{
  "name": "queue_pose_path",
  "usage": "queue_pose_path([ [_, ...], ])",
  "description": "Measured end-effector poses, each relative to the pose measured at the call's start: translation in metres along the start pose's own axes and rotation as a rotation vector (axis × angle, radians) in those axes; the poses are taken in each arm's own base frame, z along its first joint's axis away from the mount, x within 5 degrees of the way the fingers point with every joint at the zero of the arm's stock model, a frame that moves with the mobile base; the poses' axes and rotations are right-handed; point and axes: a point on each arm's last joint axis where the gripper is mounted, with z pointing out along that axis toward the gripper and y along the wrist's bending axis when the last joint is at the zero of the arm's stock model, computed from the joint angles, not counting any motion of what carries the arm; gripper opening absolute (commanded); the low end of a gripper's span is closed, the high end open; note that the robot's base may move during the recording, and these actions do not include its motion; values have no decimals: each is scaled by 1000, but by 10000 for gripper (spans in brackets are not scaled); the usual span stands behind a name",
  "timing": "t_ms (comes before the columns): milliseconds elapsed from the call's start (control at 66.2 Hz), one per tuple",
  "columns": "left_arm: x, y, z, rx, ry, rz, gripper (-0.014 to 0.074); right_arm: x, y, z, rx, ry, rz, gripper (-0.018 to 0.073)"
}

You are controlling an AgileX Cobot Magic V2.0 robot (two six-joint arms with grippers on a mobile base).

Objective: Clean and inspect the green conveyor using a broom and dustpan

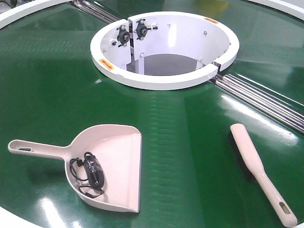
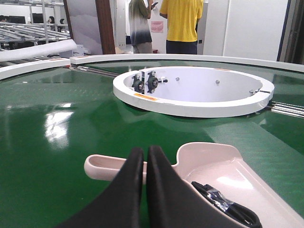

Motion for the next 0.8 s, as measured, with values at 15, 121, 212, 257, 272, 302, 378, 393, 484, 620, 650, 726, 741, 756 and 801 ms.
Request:
queue_pose_path([
  [15,0,0,0,0,0,0,-7,0,0,0,0,0,0,-10],
  [121,0,0,0,0,0,0,-7,0,0,0,0,-1,0,-10],
  [212,0,0,0,0,0,0,-7,0,0,0,0,-1,0,-10],
  [257,0,0,0,0,0,0,-7,0,0,0,0,-1,0,-10],
  [272,0,0,0,0,0,0,-7,0,0,0,0,-1,0,-10],
  [302,0,0,0,0,0,0,-7,0,0,0,0,-1,0,-10],
  [378,0,0,0,0,0,0,-7,0,0,0,0,-1,0,-10],
  [393,0,0,0,0,0,0,-7,0,0,0,0,-1,0,-10],
  [484,0,0,0,0,0,0,-7,0,0,0,0,0,0,-10],
  [620,0,0,0,0,0,0,-7,0,0,0,0,0,0,-10],
  [650,0,0,0,0,0,0,-7,0,0,0,0,0,0,-10],
  [726,0,0,0,0,0,0,-7,0,0,0,0,0,0,-10],
  [741,0,0,0,0,0,0,-7,0,0,0,0,0,0,-10],
  [756,0,0,0,0,0,0,-7,0,0,0,0,0,0,-10],
  [801,0,0,0,0,0,0,-7,0,0,0,0,0,0,-10],
])
